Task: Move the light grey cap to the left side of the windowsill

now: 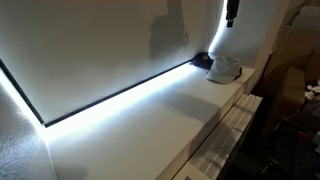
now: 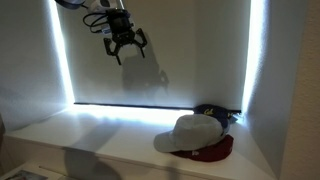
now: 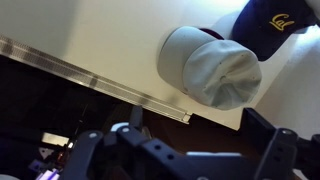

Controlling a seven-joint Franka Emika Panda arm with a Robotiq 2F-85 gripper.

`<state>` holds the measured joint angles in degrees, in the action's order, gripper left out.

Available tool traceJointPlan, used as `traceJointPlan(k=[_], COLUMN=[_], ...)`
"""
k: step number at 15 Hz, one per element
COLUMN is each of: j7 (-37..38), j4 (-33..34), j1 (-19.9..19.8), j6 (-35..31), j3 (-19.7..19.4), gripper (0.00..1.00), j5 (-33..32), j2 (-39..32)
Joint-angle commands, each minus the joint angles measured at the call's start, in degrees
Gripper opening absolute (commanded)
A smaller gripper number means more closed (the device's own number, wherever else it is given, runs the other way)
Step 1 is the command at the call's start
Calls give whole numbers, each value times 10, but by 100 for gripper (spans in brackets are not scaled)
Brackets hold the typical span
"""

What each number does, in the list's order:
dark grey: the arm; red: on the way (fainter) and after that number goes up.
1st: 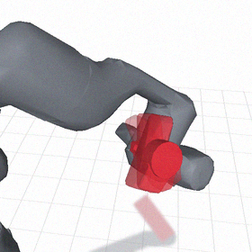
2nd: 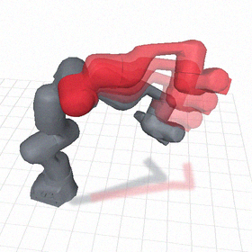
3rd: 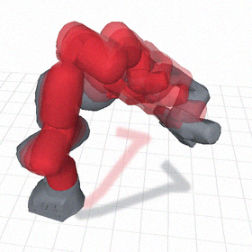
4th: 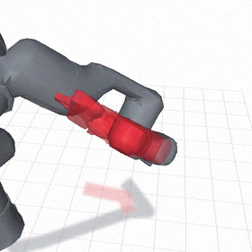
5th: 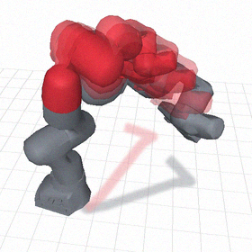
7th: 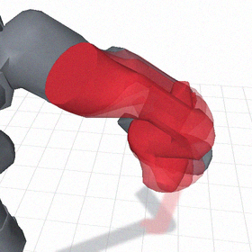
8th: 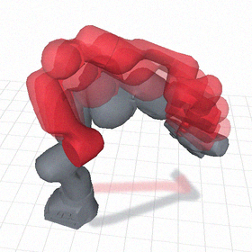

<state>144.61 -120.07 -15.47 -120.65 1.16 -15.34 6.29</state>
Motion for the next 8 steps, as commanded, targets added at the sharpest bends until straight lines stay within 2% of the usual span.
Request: traceJointPlan(k=[1, 2, 6, 7, 8], j7=[37, 59, 61, 52, 53], j4=[8, 14, 19, 26, 39], j1=[31, 38, 45, -29, 10], j6=[2, 3, 4, -21, -17], j3=[-24, -23, -22, -4, -65], gripper=[100, 100, 100, 100, 100], j5=[-3, -2, -2, 36, 38], j2=[-4, -6, -6, -8, -30])
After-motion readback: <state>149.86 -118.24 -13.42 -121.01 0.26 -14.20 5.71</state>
